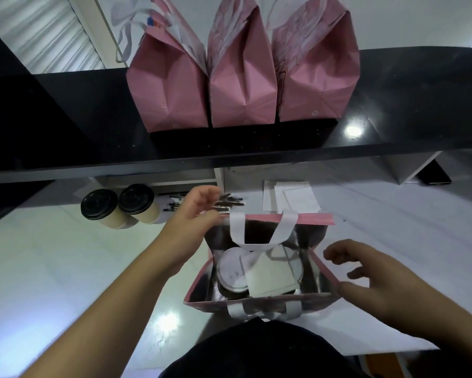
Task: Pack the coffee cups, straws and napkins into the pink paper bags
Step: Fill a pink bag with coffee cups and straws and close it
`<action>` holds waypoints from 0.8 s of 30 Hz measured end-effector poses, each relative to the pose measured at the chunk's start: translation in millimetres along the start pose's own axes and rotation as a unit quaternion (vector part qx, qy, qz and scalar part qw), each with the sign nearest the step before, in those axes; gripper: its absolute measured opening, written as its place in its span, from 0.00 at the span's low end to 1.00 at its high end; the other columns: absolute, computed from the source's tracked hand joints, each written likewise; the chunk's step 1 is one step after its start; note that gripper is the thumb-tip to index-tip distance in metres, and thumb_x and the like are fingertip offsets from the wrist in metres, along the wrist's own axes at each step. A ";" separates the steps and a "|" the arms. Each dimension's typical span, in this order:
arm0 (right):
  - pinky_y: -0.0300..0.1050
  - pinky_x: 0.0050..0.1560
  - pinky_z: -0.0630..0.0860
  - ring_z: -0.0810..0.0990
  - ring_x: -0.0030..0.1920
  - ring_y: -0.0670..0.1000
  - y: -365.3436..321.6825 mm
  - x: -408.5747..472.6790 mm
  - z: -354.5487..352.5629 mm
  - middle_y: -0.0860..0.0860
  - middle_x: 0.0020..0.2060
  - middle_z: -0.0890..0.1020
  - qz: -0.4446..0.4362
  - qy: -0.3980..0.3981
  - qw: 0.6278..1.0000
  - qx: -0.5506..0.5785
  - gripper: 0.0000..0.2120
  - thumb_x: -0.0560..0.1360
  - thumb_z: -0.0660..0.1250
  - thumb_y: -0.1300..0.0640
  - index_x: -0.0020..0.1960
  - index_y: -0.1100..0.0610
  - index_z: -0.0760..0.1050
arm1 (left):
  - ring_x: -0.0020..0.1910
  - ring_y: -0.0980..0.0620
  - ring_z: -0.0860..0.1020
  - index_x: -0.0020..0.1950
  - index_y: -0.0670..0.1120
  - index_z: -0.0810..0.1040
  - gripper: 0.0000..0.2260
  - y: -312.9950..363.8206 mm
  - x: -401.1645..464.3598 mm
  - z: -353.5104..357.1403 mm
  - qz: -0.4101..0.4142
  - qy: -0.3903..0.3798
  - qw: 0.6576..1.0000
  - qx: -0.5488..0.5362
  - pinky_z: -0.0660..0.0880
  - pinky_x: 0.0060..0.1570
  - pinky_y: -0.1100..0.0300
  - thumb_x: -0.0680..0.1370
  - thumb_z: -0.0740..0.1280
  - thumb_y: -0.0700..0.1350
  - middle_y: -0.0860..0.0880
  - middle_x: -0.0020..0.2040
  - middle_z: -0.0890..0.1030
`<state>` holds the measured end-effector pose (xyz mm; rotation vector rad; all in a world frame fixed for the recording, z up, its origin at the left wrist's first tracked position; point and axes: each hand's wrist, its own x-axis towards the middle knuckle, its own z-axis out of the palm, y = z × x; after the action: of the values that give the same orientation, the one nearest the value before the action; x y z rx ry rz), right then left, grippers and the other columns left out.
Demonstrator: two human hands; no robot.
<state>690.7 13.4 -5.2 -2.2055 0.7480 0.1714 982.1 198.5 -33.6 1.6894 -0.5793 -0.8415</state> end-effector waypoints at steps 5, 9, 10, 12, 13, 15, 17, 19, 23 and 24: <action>0.41 0.58 0.77 0.75 0.62 0.37 7.5 -2.8 6.2 0.23 0.65 0.70 -0.006 -0.049 0.998 0.032 0.38 0.60 0.66 0.17 0.68 0.23 0.63 | 0.52 0.51 0.79 0.52 0.55 0.78 0.14 -20.0 -39.2 -32.4 0.013 0.132 0.989 0.060 0.75 0.54 0.51 0.68 0.71 0.56 0.50 0.50 0.81; 0.42 0.61 0.77 0.75 0.64 0.36 15.2 0.5 9.4 0.26 0.68 0.69 -0.044 -0.031 0.998 0.038 0.36 0.65 0.71 0.26 0.70 0.26 0.64 | 0.61 0.50 0.81 0.64 0.50 0.81 0.20 -40.9 -82.7 -50.2 0.003 -0.096 0.991 0.088 0.76 0.59 0.46 0.74 0.75 0.54 0.50 0.59 0.83; 0.42 0.61 0.77 0.75 0.63 0.36 16.8 2.5 11.0 0.26 0.68 0.70 -0.052 -0.027 0.998 0.037 0.34 0.66 0.72 0.29 0.70 0.26 0.65 | 0.66 0.49 0.79 0.70 0.52 0.78 0.25 -44.3 -89.4 -48.4 0.001 -0.132 0.984 0.123 0.75 0.62 0.45 0.75 0.76 0.55 0.51 0.66 0.81; 0.45 0.60 0.78 0.77 0.62 0.39 19.4 7.8 15.1 0.29 0.68 0.71 -0.057 -0.021 0.997 0.040 0.31 0.69 0.72 0.36 0.70 0.28 0.67 | 0.72 0.50 0.76 0.77 0.56 0.72 0.30 -47.9 -93.1 -39.6 0.010 -0.146 0.974 0.173 0.72 0.67 0.47 0.76 0.76 0.54 0.55 0.74 0.76; 0.45 0.59 0.79 0.79 0.60 0.40 19.4 10.5 17.8 0.30 0.68 0.72 -0.060 -0.016 0.997 0.046 0.29 0.71 0.72 0.38 0.69 0.28 0.68 | 0.72 0.52 0.75 0.77 0.58 0.71 0.30 -47.0 -91.1 -34.4 0.015 -0.139 0.974 0.177 0.72 0.68 0.49 0.77 0.75 0.52 0.57 0.74 0.75; 0.42 0.57 0.78 0.79 0.59 0.40 20.3 15.7 24.5 0.31 0.67 0.75 -0.075 0.001 0.995 0.066 0.25 0.73 0.71 0.42 0.68 0.29 0.70 | 0.71 0.56 0.76 0.76 0.62 0.72 0.27 -43.8 -84.1 -26.1 0.036 -0.129 0.975 0.180 0.73 0.67 0.56 0.79 0.73 0.46 0.60 0.73 0.76; 0.35 0.56 0.75 0.79 0.60 0.38 21.3 20.9 31.6 0.32 0.64 0.77 -0.091 0.025 0.992 0.081 0.21 0.77 0.71 0.48 0.66 0.31 0.73 | 0.70 0.58 0.76 0.72 0.64 0.76 0.25 -43.7 -76.1 -21.0 0.039 -0.125 0.978 0.162 0.74 0.66 0.60 0.81 0.69 0.39 0.61 0.71 0.78; 0.28 0.52 0.74 0.81 0.58 0.38 20.9 25.6 37.4 0.34 0.61 0.81 -0.085 0.049 0.986 0.134 0.17 0.79 0.72 0.53 0.62 0.33 0.78 | 0.69 0.56 0.78 0.68 0.63 0.80 0.23 -42.9 -70.1 -16.2 0.020 -0.116 0.987 0.108 0.75 0.65 0.60 0.82 0.66 0.38 0.58 0.68 0.82; 0.32 0.51 0.78 0.85 0.54 0.43 20.3 33.6 45.7 0.41 0.53 0.87 -0.050 0.062 0.964 0.253 0.10 0.79 0.72 0.57 0.54 0.42 0.85 | 0.61 0.51 0.83 0.61 0.56 0.85 0.17 -46.0 -60.4 -10.6 0.010 -0.067 0.996 0.058 0.81 0.58 0.56 0.79 0.66 0.39 0.51 0.61 0.86; 0.33 0.49 0.80 0.86 0.53 0.45 20.2 34.9 47.0 0.43 0.52 0.87 -0.039 0.063 0.960 0.271 0.10 0.79 0.72 0.57 0.53 0.42 0.85 | 0.58 0.47 0.84 0.59 0.54 0.84 0.15 -49.1 -58.0 -9.9 0.005 -0.052 0.997 0.053 0.82 0.58 0.50 0.78 0.66 0.38 0.49 0.59 0.86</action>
<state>713.1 20.8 -62.4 -1.7257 0.6779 -0.1986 951.4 261.0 -65.7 1.7443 -0.7131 -0.9090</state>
